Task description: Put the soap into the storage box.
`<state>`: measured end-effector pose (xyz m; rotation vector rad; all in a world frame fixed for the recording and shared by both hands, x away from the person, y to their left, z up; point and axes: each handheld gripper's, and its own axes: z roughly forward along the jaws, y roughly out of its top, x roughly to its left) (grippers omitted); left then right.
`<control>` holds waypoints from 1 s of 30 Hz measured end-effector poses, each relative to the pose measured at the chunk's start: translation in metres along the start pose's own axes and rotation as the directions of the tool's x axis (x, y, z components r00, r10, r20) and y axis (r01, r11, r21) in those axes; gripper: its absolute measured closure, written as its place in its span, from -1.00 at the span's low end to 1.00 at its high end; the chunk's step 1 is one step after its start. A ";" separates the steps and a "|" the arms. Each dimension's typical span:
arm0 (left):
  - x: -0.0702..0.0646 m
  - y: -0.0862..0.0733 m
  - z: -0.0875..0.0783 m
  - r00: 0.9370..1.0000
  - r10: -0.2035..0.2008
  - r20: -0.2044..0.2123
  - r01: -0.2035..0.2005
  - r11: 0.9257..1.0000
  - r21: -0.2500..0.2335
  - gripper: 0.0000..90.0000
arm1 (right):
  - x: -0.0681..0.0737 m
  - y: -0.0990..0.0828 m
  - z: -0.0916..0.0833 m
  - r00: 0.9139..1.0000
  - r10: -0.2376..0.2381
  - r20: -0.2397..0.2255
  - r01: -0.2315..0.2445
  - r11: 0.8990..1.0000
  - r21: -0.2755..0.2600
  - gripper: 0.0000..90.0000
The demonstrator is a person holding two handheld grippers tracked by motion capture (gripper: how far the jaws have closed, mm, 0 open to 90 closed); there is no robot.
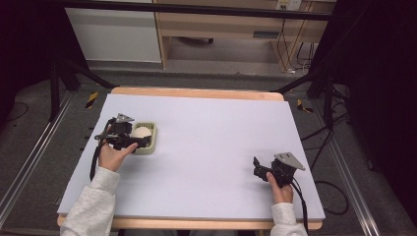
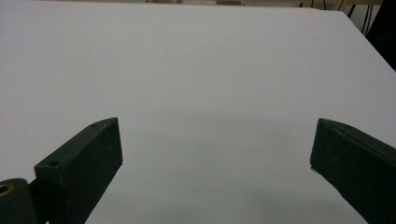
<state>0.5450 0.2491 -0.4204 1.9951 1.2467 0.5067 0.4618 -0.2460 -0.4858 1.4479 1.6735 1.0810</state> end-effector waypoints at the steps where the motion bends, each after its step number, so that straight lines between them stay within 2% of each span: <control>1: 0.000 -0.002 -0.002 1.000 -0.005 0.003 0.006 1.000 -0.006 -0.70 | 0.000 0.000 0.000 1.000 0.000 0.000 0.000 1.000 -0.001 -0.94; 5: -0.002 -0.010 -0.009 1.000 -0.012 0.007 0.012 0.999 -0.035 -0.70 | 0.000 0.000 0.000 1.000 -0.001 -0.001 0.001 1.000 -0.002 -0.94; 8: -0.004 -0.017 -0.015 1.000 -0.003 0.003 0.003 0.998 -0.057 -0.69 | 0.000 0.000 0.000 1.000 -0.002 0.000 0.002 1.000 -0.004 -0.94; 13: -0.004 -0.031 -0.027 1.000 -0.024 0.014 0.025 0.995 -0.093 -0.69 | 0.000 0.000 -0.001 1.000 0.001 -0.001 -0.001 1.000 -0.003 -0.94; 19: -0.004 -0.046 -0.035 0.999 -0.037 0.015 0.038 0.993 -0.114 -0.68 | 0.000 0.000 -0.001 1.000 0.001 0.001 -0.001 1.000 -0.002 -0.94; 30: 0.000 -0.081 -0.043 0.998 -0.053 -0.017 0.052 0.995 -0.083 -0.67 | 0.000 0.000 0.000 1.000 -0.001 0.000 0.001 1.000 0.000 -0.94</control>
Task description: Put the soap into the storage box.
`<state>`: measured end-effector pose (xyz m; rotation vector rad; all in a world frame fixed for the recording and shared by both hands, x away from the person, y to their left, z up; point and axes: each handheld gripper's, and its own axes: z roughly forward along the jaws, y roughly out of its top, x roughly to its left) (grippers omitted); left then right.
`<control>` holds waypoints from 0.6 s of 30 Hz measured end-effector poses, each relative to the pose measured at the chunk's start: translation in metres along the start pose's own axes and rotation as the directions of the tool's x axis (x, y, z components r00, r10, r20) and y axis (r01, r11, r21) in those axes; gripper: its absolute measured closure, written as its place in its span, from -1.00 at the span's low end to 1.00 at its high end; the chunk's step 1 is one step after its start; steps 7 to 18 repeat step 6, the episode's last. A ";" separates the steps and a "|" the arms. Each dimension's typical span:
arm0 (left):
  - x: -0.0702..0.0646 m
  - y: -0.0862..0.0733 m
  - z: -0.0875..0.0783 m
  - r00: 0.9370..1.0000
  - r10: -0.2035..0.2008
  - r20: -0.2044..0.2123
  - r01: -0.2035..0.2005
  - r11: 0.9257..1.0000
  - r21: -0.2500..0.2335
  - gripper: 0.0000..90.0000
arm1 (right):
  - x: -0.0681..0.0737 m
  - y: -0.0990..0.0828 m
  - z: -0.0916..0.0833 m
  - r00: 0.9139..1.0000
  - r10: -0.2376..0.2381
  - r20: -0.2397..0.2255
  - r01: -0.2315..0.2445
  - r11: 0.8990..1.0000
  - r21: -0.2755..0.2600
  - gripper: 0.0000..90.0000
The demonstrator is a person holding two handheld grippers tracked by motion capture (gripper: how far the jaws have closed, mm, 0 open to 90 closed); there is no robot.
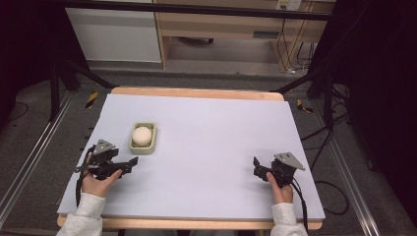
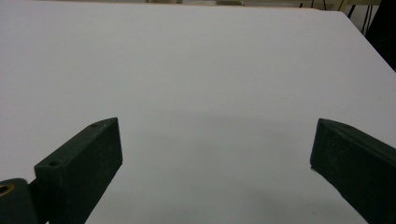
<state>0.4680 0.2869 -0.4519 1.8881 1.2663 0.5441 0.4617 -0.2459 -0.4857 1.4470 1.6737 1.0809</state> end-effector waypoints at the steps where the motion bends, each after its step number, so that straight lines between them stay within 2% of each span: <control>1: 0.001 -0.002 -0.001 1.000 -0.002 -0.003 0.002 1.000 0.007 -0.67 | 0.000 0.000 0.000 1.000 0.000 0.000 0.000 1.000 0.000 -0.94; 6: 0.006 -0.011 -0.004 1.000 -0.004 -0.009 0.004 1.000 0.021 -0.69 | 0.000 0.000 0.000 1.000 0.000 0.001 0.000 1.000 -0.001 -0.94; 18: 0.006 -0.011 -0.004 1.000 -0.004 -0.009 0.004 1.000 0.021 -0.69 | 0.000 0.000 0.000 1.000 0.000 0.001 0.000 1.000 -0.001 -0.94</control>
